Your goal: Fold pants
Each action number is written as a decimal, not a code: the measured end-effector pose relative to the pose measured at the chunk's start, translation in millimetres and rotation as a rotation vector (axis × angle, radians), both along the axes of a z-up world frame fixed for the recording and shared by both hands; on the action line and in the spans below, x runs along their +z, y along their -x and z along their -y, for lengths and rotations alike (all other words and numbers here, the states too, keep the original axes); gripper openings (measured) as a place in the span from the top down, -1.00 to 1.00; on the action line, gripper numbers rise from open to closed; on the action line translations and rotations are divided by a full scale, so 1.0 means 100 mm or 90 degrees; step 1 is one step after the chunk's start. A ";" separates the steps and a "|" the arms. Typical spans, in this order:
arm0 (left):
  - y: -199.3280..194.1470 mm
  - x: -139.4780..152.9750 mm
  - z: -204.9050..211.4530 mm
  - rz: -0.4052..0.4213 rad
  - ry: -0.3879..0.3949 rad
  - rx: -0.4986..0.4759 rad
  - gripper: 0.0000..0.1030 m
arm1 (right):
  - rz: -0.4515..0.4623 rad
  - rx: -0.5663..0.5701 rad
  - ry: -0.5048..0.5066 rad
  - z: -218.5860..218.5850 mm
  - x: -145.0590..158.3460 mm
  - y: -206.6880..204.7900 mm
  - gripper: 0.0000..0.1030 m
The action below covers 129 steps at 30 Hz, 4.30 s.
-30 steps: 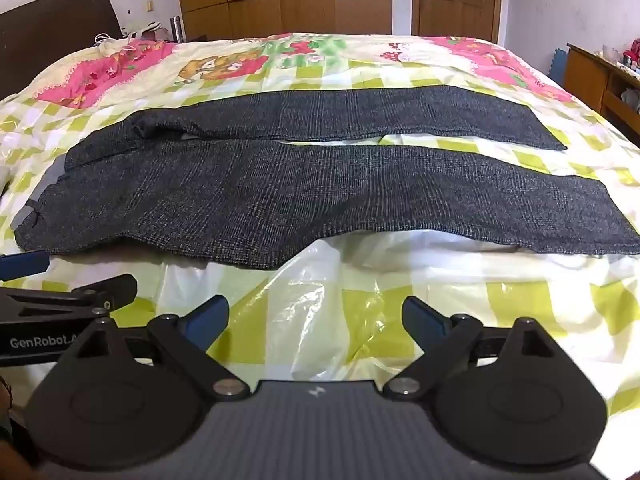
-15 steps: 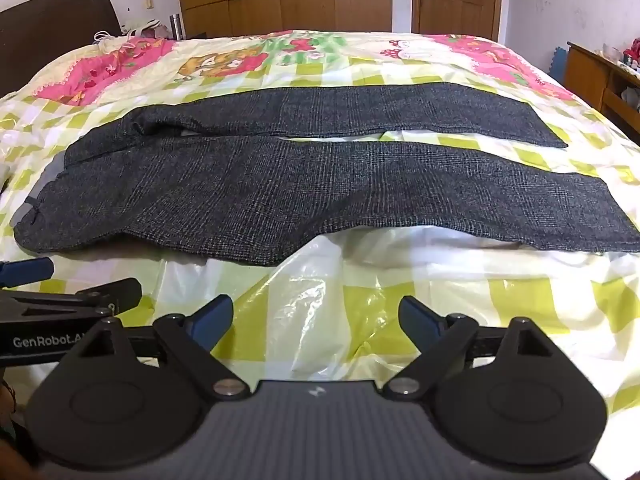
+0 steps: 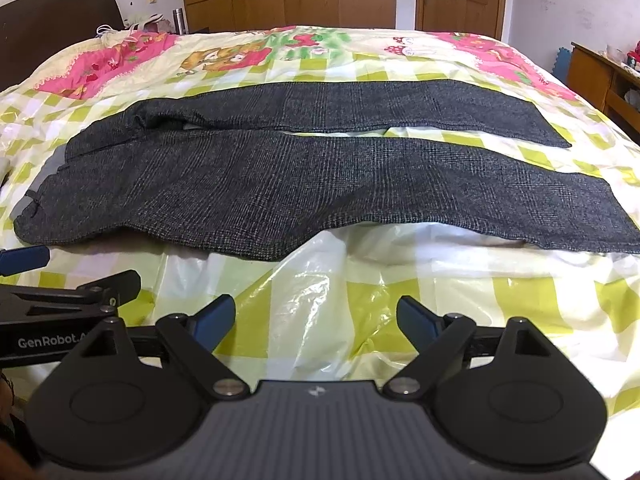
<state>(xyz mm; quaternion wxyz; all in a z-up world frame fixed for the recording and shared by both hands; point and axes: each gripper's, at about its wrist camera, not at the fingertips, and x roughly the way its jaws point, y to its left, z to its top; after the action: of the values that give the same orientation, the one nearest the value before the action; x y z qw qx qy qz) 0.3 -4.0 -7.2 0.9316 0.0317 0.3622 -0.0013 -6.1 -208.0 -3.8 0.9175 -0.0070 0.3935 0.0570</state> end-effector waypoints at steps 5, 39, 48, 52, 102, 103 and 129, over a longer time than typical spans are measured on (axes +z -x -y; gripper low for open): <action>0.01 -0.01 0.00 0.000 -0.002 0.000 -1.00 | -0.002 0.001 0.001 -0.01 -0.01 0.00 -0.68; 0.01 -0.01 0.00 0.000 -0.009 -0.002 -1.00 | -0.005 0.008 0.000 -0.03 -0.01 0.02 -0.58; 0.01 -0.01 0.02 0.001 -0.013 -0.003 -1.00 | -0.004 0.008 0.001 -0.04 -0.01 0.02 -0.56; 0.01 -0.02 0.02 0.001 -0.014 -0.004 -1.00 | -0.005 0.012 0.003 -0.06 -0.02 0.03 -0.54; -0.53 0.05 -2.14 0.021 -0.066 0.156 -1.00 | 0.040 0.290 0.054 -1.43 0.14 -0.65 -0.43; -0.57 0.01 -2.23 0.015 -0.070 0.154 -1.00 | 0.040 0.318 0.058 -1.58 0.12 -0.68 -0.43; -0.59 -0.21 -2.95 -0.075 -0.047 0.086 -0.26 | -0.011 0.604 0.130 -3.08 -0.27 -0.47 0.63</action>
<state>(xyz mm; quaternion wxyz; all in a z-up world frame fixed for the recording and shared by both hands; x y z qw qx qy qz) 59.0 291.1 -28.6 0.9050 0.0419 0.4171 0.0728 41.0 99.7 -30.8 0.7818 -0.2750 0.3581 0.4300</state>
